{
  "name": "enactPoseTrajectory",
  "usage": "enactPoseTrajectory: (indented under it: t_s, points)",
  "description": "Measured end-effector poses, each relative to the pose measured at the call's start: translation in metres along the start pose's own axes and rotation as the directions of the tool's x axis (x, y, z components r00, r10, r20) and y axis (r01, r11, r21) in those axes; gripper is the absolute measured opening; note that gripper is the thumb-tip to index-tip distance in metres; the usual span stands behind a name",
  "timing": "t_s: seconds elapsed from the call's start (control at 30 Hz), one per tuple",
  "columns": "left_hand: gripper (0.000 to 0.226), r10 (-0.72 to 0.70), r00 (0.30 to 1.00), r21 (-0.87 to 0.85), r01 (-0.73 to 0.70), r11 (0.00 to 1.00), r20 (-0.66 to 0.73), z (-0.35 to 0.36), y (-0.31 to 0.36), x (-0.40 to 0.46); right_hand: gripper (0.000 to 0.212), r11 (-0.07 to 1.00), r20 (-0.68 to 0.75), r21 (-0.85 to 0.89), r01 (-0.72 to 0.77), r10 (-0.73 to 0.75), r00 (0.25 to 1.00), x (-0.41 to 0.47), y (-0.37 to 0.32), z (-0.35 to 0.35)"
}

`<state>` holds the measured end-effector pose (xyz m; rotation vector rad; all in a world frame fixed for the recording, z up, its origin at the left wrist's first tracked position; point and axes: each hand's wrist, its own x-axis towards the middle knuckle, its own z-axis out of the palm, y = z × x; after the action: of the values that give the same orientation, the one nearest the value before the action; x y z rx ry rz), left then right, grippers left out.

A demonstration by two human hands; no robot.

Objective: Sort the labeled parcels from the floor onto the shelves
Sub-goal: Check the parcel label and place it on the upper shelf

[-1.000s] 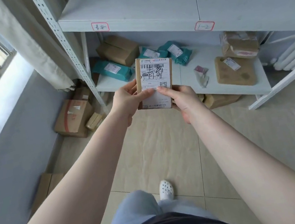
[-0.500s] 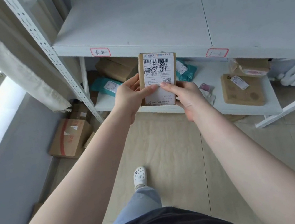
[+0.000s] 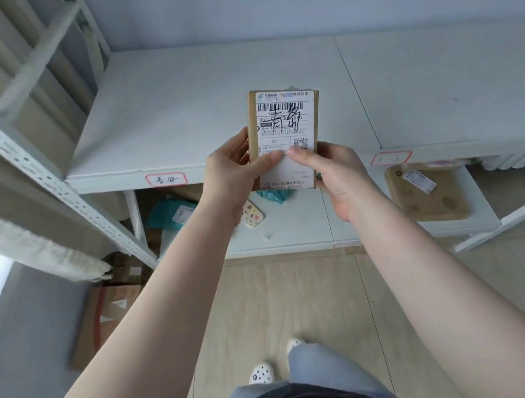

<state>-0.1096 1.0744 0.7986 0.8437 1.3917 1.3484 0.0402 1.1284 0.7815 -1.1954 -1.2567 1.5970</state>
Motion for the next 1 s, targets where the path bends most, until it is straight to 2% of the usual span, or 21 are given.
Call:
enactPoseTrajectory:
  t_s: [0.17, 0.4, 0.6, 0.77, 1.0]
  points:
    - [0.040, 0.089, 0.996, 0.006, -0.088, 0.996, -0.025, 0.002, 0.013, 0.038, 0.017, 0.999, 0.049, -0.026, 0.026, -0.024, 0.999, 0.037, -0.021, 0.000]
    - [0.071, 0.137, 0.988, 0.052, -0.134, 0.990, -0.077, -0.010, 0.039, 0.060, 0.028, 0.993, 0.118, -0.082, 0.088, -0.079, 0.990, 0.061, -0.049, 0.005]
    - [0.072, 0.169, 0.982, 0.157, -0.154, 0.975, -0.083, -0.020, 0.059, 0.052, 0.017, 0.977, 0.133, -0.123, 0.173, -0.157, 0.979, 0.050, -0.067, 0.016]
    - [0.067, 0.203, 0.976, 0.211, -0.183, 0.960, -0.076, -0.030, 0.073, 0.033, 0.028, 0.958, 0.128, -0.187, 0.218, -0.197, 0.972, 0.029, -0.083, 0.025]
    - [0.068, 0.271, 0.962, 0.245, -0.255, 0.935, -0.033, -0.052, 0.105, -0.003, 0.028, 0.935, 0.161, -0.205, 0.288, -0.258, 0.953, -0.015, -0.112, 0.044]
